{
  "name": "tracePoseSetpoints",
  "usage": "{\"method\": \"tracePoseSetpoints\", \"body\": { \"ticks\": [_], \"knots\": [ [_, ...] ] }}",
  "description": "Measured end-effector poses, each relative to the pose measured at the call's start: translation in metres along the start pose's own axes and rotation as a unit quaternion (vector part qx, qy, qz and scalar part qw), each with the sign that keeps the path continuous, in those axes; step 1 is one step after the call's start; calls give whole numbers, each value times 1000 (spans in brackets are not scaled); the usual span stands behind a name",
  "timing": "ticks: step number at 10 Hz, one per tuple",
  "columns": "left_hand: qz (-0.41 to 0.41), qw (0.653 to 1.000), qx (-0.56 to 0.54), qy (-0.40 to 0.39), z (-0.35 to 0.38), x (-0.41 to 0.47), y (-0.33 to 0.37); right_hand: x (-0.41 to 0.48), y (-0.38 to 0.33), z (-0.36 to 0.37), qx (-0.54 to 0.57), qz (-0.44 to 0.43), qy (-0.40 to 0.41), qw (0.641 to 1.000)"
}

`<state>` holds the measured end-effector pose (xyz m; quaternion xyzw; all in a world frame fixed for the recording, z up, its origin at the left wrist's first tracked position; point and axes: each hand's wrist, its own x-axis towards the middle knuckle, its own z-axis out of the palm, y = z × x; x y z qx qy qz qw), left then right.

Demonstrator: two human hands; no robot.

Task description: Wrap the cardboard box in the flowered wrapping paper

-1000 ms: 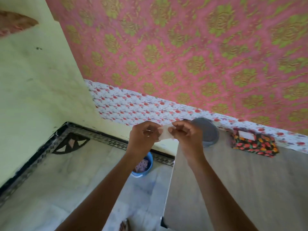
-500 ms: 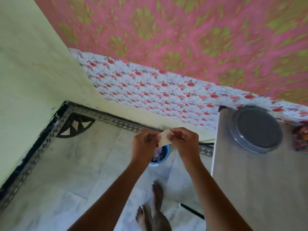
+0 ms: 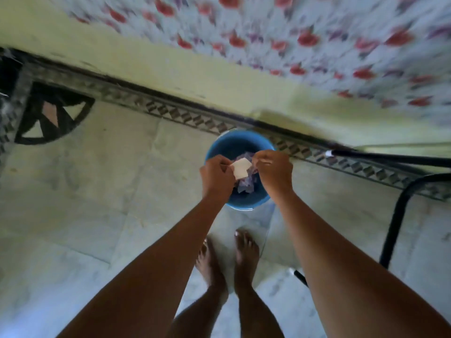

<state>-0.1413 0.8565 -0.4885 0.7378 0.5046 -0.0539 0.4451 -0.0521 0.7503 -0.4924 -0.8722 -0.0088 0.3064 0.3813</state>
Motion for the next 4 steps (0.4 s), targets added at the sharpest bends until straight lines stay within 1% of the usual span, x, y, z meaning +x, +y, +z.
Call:
{"method": "tracePoseSetpoints", "body": {
  "ticks": [1, 2, 3, 4],
  "knots": [
    [-10, 999, 44, -16, 41, 40, -37, 32, 38, 33, 15, 41, 36, 998],
    [0, 993, 103, -53, 78, 69, -62, 53, 65, 56, 20, 46, 39, 998],
    [20, 982, 165, -93, 92, 80, -67, 58, 72, 62, 11, 25, 33, 999],
    [32, 977, 187, -94, 86, 72, -54, 48, 66, 47, 42, 56, 58, 996]
  ]
}}
